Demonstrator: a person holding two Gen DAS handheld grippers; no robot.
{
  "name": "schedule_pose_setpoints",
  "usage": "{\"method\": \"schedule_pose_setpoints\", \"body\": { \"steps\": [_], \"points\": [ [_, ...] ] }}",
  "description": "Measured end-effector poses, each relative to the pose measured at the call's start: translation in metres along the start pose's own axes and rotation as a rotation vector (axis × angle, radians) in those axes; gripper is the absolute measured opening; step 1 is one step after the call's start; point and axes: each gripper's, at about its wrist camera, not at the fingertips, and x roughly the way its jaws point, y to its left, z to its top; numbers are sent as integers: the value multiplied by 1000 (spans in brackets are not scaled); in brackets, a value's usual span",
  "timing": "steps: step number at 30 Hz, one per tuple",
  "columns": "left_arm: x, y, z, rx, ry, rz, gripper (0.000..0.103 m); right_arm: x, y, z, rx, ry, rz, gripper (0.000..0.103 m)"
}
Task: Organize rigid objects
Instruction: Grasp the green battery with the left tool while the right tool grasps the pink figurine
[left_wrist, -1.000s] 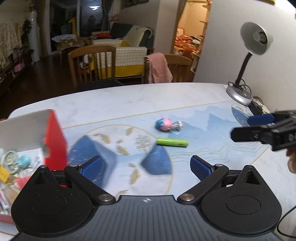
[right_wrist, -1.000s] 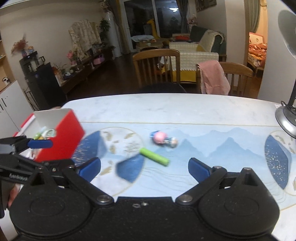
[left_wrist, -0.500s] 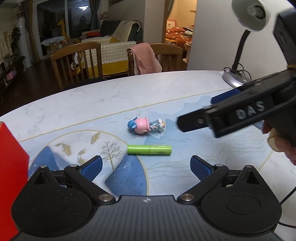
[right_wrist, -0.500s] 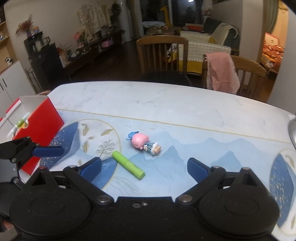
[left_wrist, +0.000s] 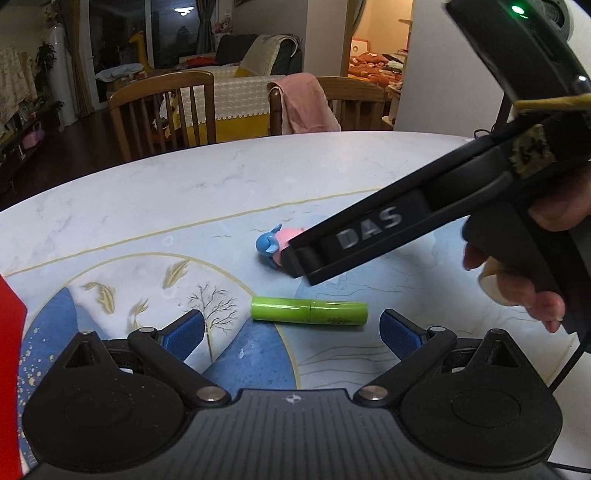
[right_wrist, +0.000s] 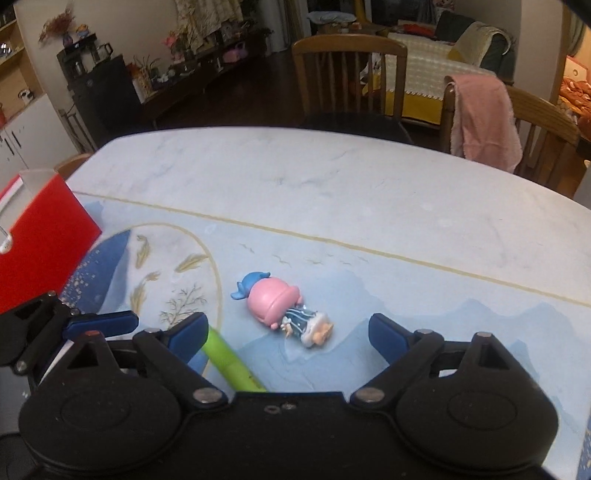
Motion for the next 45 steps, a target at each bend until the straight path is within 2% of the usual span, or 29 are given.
{"method": "schedule_pose_setpoints", "body": {
  "steps": [8,16,22,25,26,27,29,31,38,45],
  "points": [
    [20,-10,-4,33,4,5,102,22,1,3,-23,24,44,86],
    [33,-13,-6,46,4,19,102,32,2,5,-61,14,41,82],
    [36,-13,-6,54,-11,28,101,32,7,1,-124,-8,26,70],
    [36,-14,-5,58,-16,30,101,31,10,-2,-155,-22,3,60],
    [36,-13,-5,56,-18,21,96,30,10,-3,-159,-26,-4,55],
    [35,-13,-5,53,-19,15,93,30,10,-3,-159,-28,-7,53],
    [34,-14,-4,55,-17,16,90,29,9,-3,-152,-28,5,53],
    [33,-14,-3,60,-14,10,81,28,9,-5,-146,-31,6,53],
    [29,-12,0,60,1,22,81,23,5,-9,-68,-27,8,51],
    [3,2,-6,-13,3,12,81,9,2,-23,26,-14,8,51]
  ]
}}
